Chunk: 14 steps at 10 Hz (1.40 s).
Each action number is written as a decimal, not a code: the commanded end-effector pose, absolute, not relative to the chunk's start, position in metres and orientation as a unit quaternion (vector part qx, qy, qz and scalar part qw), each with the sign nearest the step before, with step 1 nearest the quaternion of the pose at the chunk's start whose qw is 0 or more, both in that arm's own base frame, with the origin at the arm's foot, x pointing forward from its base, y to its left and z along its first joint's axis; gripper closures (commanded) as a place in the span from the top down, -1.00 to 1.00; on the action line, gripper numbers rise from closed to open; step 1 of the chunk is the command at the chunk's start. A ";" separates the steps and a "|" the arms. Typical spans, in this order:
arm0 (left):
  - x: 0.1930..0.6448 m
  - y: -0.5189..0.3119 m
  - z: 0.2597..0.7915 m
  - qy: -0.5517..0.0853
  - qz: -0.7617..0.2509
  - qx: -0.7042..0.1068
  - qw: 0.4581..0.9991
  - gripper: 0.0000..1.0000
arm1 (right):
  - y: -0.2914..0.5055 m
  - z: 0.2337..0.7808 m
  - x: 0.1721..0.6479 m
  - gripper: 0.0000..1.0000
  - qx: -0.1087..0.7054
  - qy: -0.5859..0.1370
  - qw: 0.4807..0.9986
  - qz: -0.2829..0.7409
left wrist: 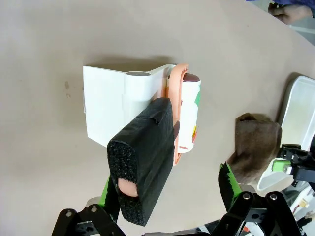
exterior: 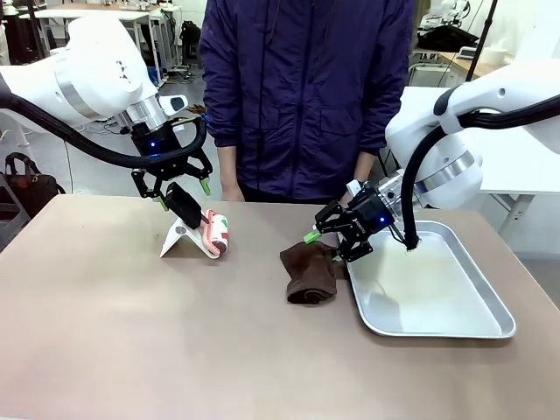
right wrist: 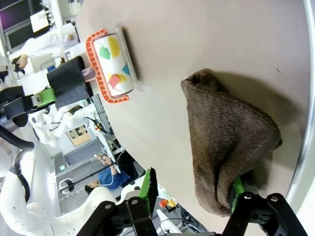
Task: Clean the surface of the table.
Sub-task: Return the Lint Roller and towel to their original positions.
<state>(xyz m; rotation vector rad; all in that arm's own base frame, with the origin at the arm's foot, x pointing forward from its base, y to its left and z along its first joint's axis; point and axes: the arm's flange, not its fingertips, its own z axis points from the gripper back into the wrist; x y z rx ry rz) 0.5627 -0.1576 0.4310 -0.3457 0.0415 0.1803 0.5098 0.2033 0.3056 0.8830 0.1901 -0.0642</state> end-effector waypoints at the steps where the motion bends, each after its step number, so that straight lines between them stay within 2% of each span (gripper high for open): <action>1: 0.562 -0.154 0.441 0.017 0.102 -0.165 0.981 1.00 | 0.206 0.306 0.510 1.00 0.443 0.090 0.891 -0.037; 5: 0.545 -0.132 0.461 0.010 0.108 -0.171 0.979 1.00 | 0.203 0.316 0.510 1.00 0.452 0.106 0.885 -0.027; 6: 0.536 -0.122 0.471 0.011 0.110 -0.172 0.979 1.00 | 0.209 0.324 0.512 1.00 0.425 0.111 0.898 -0.032; 8: 0.512 -0.103 0.490 -0.004 0.106 -0.202 0.974 1.00 | 0.238 0.346 0.517 1.00 0.320 0.131 0.937 -0.045; 10: 0.487 -0.076 0.504 -0.029 0.099 -0.246 0.964 1.00 | 0.258 0.365 0.522 1.00 0.230 0.087 0.965 -0.086; 14: 0.416 -0.006 0.520 -0.059 0.038 -0.389 0.918 1.00 | 0.230 0.386 0.492 1.00 0.288 0.008 0.944 -0.160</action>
